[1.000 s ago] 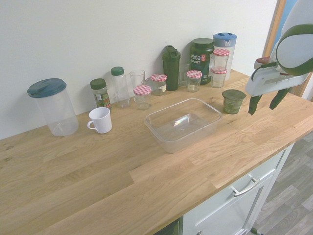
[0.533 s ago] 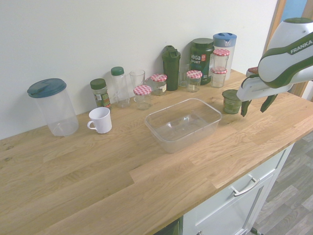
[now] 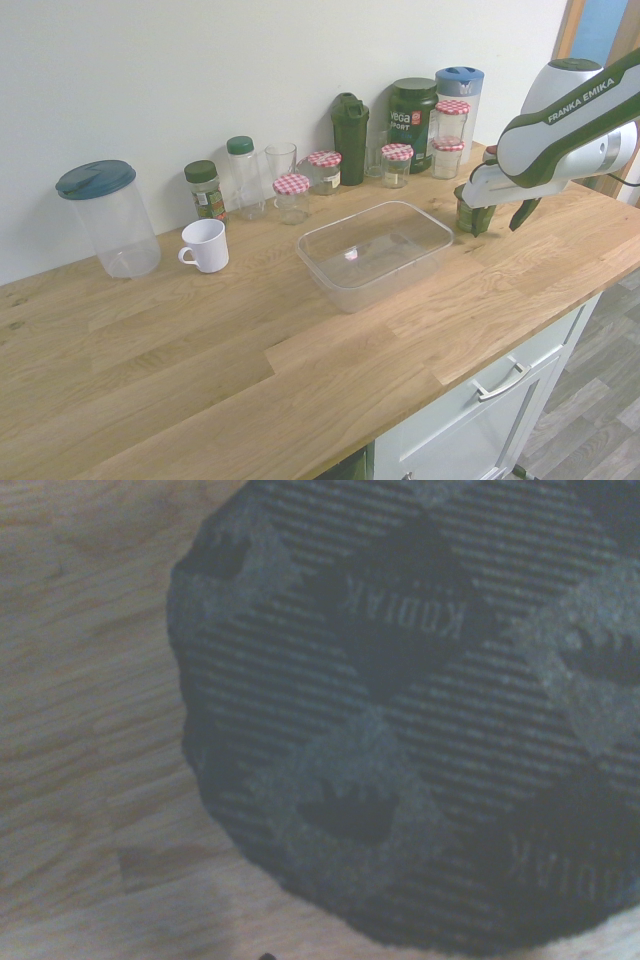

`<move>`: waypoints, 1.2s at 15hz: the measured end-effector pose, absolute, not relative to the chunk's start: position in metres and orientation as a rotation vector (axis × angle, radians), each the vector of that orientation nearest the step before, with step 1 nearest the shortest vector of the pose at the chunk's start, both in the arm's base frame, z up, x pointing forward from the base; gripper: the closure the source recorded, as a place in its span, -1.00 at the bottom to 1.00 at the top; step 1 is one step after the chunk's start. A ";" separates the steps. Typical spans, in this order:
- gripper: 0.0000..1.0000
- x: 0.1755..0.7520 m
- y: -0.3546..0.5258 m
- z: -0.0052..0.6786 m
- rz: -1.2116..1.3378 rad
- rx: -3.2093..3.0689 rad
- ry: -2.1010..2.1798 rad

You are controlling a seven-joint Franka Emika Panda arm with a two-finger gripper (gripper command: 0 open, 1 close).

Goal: Put the cereal into the container

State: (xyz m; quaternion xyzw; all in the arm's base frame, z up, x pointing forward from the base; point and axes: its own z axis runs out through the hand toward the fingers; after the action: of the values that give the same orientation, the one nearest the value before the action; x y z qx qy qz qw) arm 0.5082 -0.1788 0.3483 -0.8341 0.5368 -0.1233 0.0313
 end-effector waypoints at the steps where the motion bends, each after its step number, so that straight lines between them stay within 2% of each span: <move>1: -1.00 0.511 -0.181 0.348 -0.390 -2.560 1.662; 15: -1.00 0.553 -0.186 0.343 -0.451 -2.479 1.702; 16: 1.00 0.555 -0.187 0.344 -0.455 -2.476 1.704; 18: 1.00 0.558 -0.187 0.344 -0.457 -2.466 1.708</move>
State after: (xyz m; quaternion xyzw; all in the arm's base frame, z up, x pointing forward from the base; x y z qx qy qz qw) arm 0.5585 -0.1874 0.3440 -0.8115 0.5621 -0.1503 0.0537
